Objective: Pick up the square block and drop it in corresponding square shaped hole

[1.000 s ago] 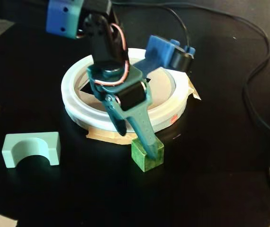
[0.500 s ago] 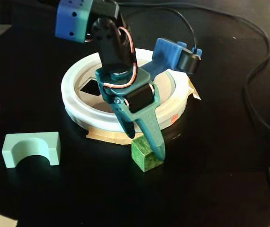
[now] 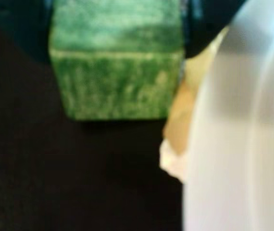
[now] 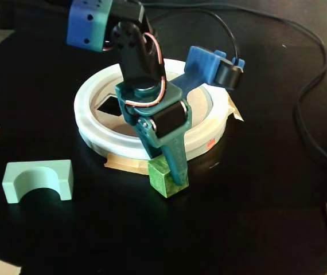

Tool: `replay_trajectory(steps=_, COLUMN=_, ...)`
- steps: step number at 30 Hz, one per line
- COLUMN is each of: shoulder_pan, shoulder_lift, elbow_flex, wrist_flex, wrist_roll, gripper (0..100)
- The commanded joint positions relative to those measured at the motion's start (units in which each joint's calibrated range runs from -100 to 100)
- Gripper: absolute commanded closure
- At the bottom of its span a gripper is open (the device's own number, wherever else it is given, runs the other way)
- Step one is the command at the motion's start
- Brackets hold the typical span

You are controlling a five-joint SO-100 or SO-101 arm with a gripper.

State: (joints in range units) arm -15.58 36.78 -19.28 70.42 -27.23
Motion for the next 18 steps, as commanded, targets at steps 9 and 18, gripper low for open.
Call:
replay_trajectory(steps=9, shoulder_pan=-0.77, shoulder_lift=-13.90, elbow_flex=-4.95, wrist_flex=0.08, wrist_roll=0.24, gripper=64)
replay_trajectory(steps=18, shoulder_pan=-5.26, shoulder_lift=-24.02, elbow_flex=-4.77, wrist_flex=11.72, wrist_roll=0.24, gripper=64)
